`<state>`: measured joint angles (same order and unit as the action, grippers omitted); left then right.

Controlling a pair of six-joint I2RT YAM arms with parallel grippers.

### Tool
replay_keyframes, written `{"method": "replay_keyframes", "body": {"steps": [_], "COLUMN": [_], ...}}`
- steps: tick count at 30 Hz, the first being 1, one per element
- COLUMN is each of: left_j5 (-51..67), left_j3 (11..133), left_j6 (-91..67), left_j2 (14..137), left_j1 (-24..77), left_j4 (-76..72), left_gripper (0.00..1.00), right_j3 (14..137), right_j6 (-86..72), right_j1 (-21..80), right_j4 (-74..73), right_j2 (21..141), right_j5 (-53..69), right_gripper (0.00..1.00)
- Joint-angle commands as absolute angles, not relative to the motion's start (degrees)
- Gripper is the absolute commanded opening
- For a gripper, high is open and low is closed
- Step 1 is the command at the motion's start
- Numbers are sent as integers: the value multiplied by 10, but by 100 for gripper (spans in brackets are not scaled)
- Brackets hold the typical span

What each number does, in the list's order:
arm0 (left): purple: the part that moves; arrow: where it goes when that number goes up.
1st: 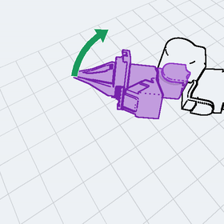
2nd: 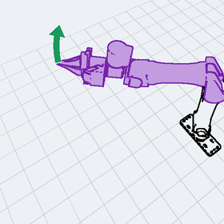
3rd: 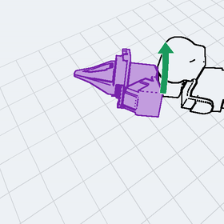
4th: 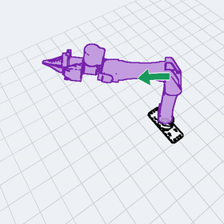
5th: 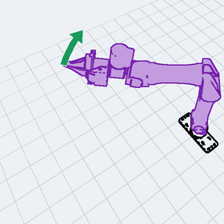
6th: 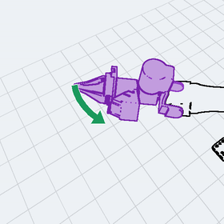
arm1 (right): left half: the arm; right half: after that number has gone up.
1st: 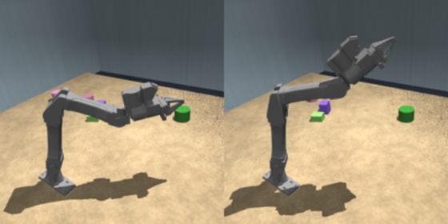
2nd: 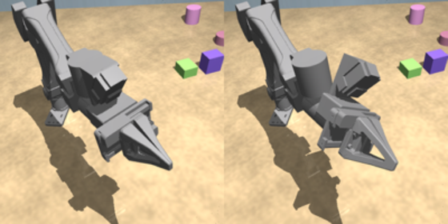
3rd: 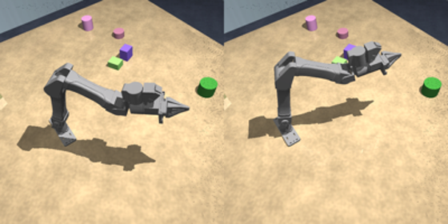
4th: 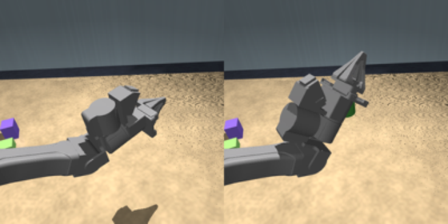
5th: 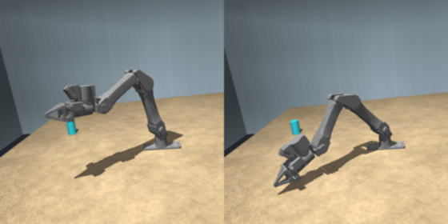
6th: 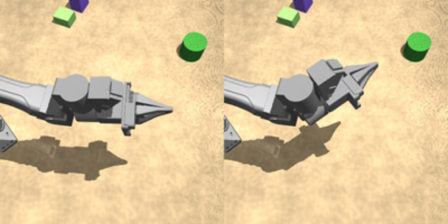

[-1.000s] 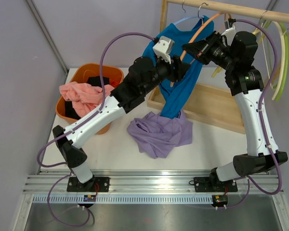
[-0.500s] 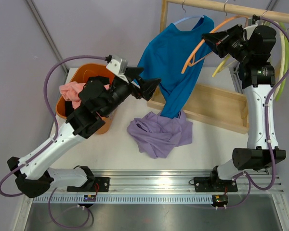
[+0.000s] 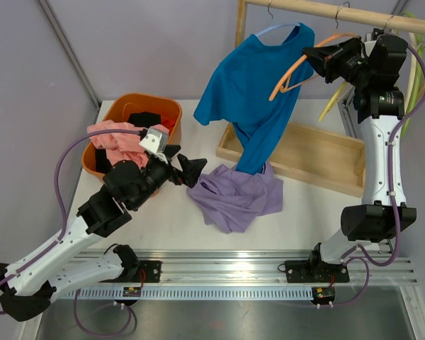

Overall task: Remove the t-shirt from the hanger
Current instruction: Hang the hanger back to the clothesline with the right arm

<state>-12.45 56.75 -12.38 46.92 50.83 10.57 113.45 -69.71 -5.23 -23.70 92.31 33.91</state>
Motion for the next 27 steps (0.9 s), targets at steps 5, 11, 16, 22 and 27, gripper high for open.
{"method": "replay_keyframes", "body": {"steps": [5,11,16,22,27], "left_j5": [-157,-150,-143,-133,-127], "left_j3": [510,469,428,383,363], "left_j6": [-173,-228,-286,-328,-332], "left_j2": [426,441,454,488,512], "left_j1": [506,506,506,507,510], "left_j4": [103,105,94,87,73], "left_gripper": [99,99,99,99,99], "right_j3": [1115,1105,1106,1114,1120], "right_j6": [-691,-672,-642,-534,-413], "right_j1": [-62,-62,-62,-62,-62], "right_j4": [-194,-200,-209,-253,-331], "right_j2": [878,858,841,802,776], "right_j5": [336,329,327,323,358], "right_gripper": [23,42,54,66,69]}}
